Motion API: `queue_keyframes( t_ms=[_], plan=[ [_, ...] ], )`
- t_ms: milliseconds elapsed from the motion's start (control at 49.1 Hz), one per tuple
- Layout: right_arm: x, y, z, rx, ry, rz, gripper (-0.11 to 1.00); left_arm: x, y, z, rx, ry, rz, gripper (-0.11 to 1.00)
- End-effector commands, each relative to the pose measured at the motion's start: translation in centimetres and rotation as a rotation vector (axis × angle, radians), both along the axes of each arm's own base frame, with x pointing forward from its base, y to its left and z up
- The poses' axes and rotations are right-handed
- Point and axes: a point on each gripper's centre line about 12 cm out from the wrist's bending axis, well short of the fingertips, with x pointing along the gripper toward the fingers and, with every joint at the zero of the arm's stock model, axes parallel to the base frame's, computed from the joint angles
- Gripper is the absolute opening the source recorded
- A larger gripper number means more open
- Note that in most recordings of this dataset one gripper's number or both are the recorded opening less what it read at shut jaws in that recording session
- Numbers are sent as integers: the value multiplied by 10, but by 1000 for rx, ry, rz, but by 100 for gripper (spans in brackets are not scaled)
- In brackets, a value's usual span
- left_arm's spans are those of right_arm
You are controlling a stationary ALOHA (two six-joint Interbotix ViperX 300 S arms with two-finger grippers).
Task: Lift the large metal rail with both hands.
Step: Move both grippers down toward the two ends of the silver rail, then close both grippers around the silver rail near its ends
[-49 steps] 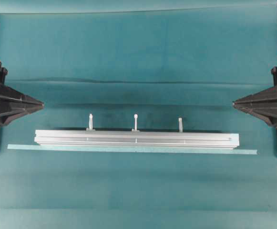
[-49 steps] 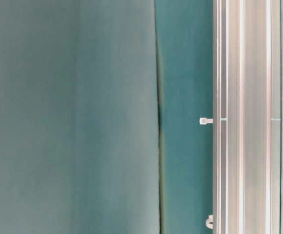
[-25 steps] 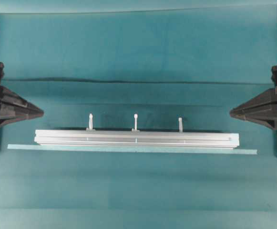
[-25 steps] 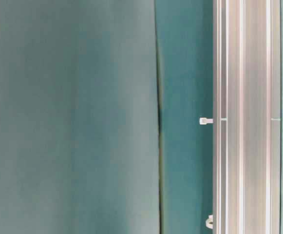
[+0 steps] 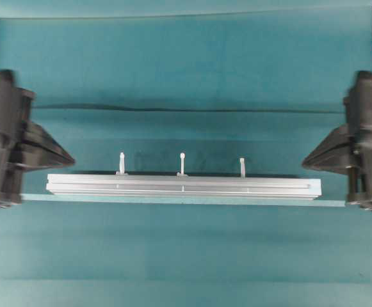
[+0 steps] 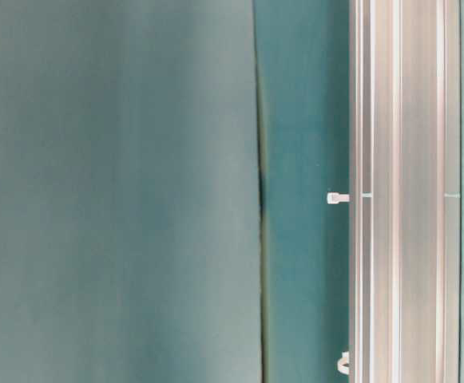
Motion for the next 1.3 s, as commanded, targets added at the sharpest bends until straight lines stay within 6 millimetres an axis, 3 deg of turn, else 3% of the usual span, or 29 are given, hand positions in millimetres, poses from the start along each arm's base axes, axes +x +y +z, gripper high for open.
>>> queue_keyframes(
  t_ms=[0,224,509,570,651,814,916,997,1282],
  plan=[
    [10,-2,0,-12,52,-3,0,10,-1,11,3,12,-2,-2],
    [25,-3,-7,-23,120,2,0,23,0,5,15,124,-6,-2],
    [32,-8,-13,-20,226,-13,6,24,-1,-3,17,194,-6,3],
    [34,-10,-15,-20,247,-17,11,23,-1,-4,17,199,-6,9],
    [36,-11,-17,-18,264,-21,21,23,-1,-6,16,202,-5,27],
    [40,-12,-25,-12,289,-28,67,20,-1,-19,19,242,-10,76],
    [43,-7,-31,-22,308,1,91,19,-1,-31,23,280,-11,96],
    [45,-4,-37,-23,332,15,97,20,-2,-42,23,311,-12,96],
    [56,2,-71,-26,384,35,97,31,-1,-80,22,340,-10,96]
  ],
)
